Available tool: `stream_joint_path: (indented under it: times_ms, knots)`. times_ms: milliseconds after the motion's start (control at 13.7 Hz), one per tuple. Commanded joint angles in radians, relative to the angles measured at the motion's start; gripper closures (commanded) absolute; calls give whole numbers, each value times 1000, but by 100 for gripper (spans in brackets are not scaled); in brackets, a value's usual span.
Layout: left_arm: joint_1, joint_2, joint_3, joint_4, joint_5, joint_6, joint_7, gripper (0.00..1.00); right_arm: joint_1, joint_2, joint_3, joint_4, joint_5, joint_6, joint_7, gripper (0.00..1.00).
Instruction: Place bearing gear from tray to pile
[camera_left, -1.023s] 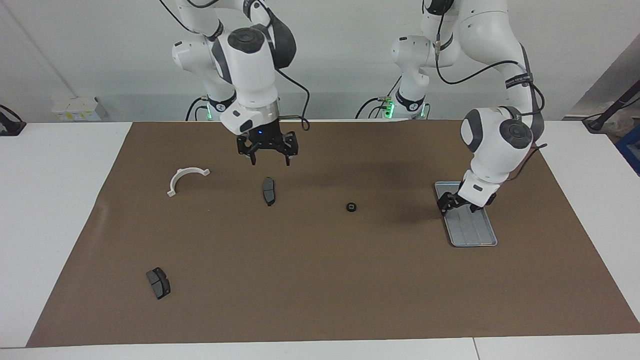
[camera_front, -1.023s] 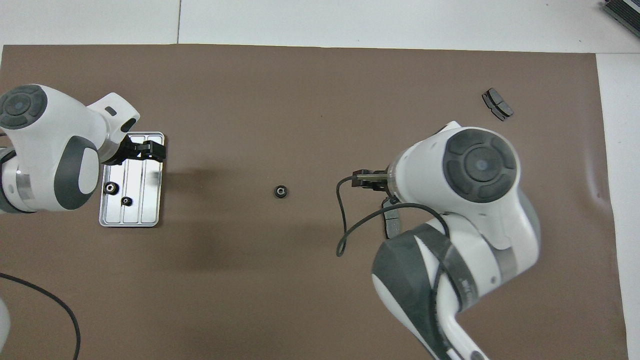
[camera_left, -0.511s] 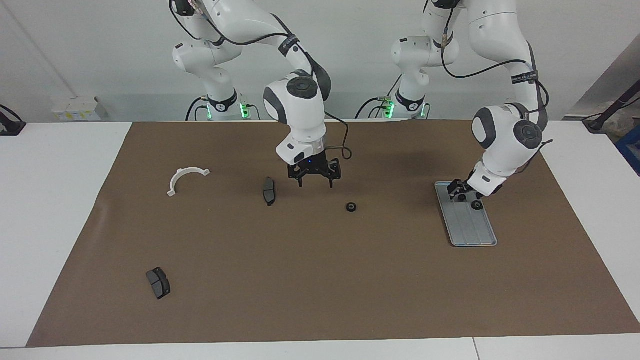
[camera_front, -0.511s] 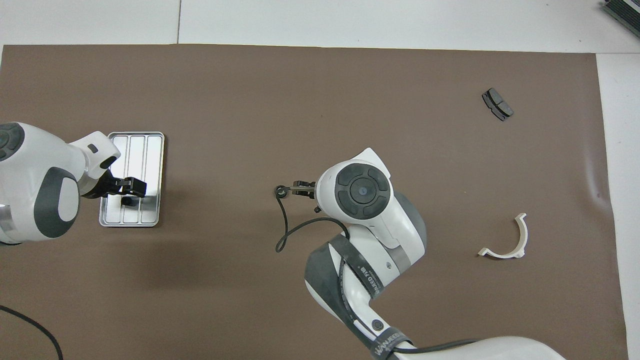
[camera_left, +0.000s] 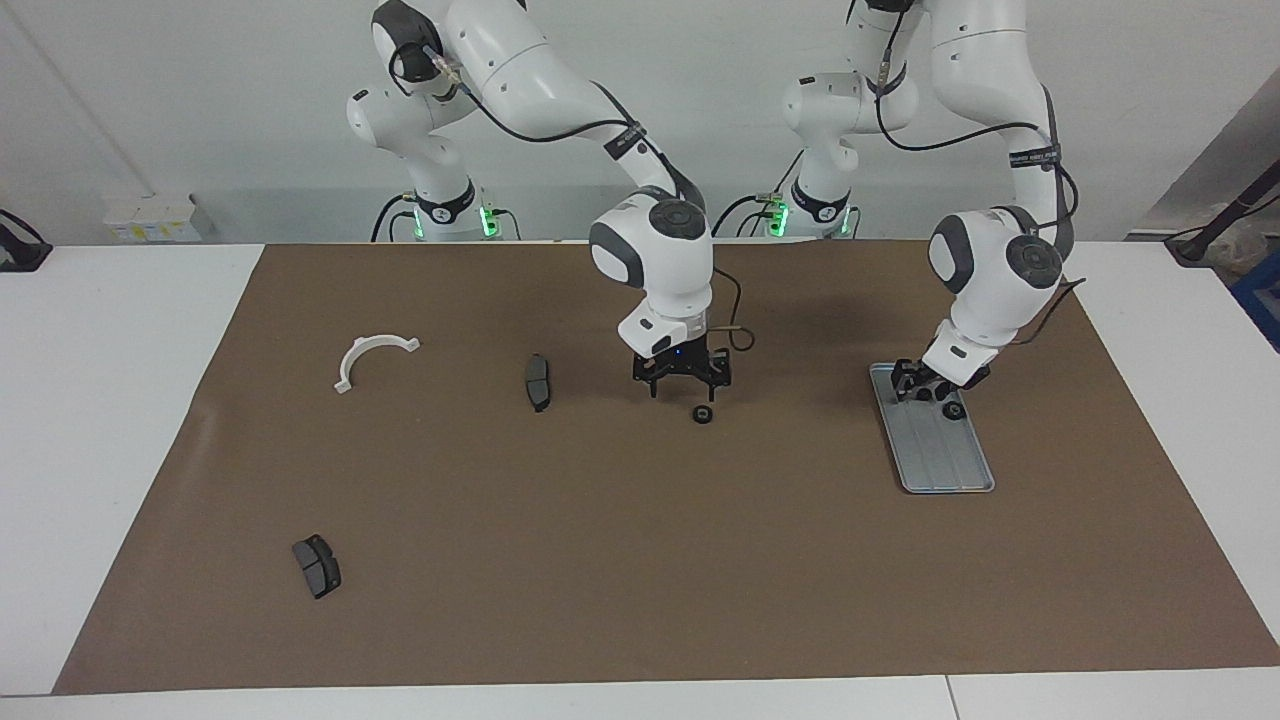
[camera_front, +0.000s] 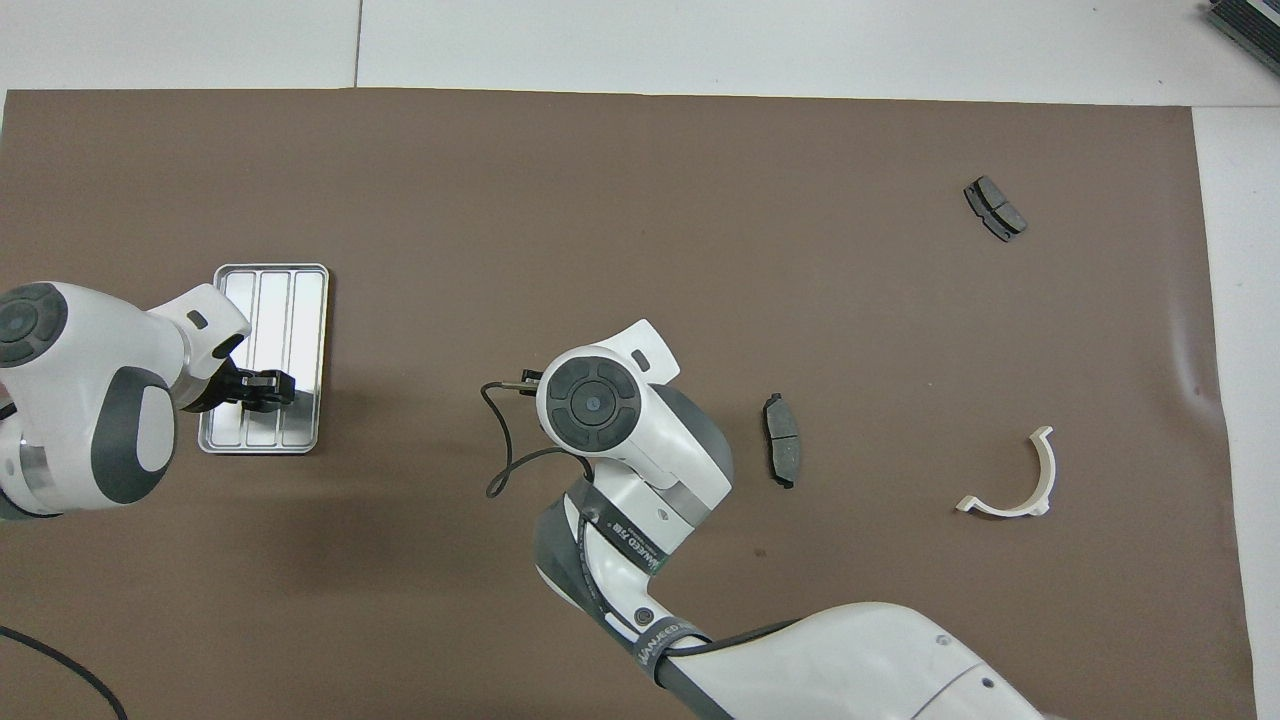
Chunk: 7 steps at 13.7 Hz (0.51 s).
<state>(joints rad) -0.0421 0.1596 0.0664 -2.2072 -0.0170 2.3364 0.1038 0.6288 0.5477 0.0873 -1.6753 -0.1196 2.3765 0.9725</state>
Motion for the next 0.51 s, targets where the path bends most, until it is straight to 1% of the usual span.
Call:
stream_joint_path:
  times_ms: [0,73,146,219,292,438]
  knots:
    - [10,-32,-7,-39,14,34,4,37,-3,24,-4,43,-22,10,20,3]
    - [10,-32,-7,-40,14,34,4,40,-3,26,-3,43,-20,57,18,7]
    - [10,-31,-7,-40,14,34,2,43,-3,31,-3,42,-20,82,14,9]
    - [10,-31,-7,-40,14,34,2,48,-3,31,-3,42,-25,82,5,12]
    - [10,-31,-7,-40,14,34,2,51,-3,31,-3,39,-35,84,-4,14]
    - [10,-29,-7,-40,14,37,2,57,23,41,-3,26,-55,105,-11,16]
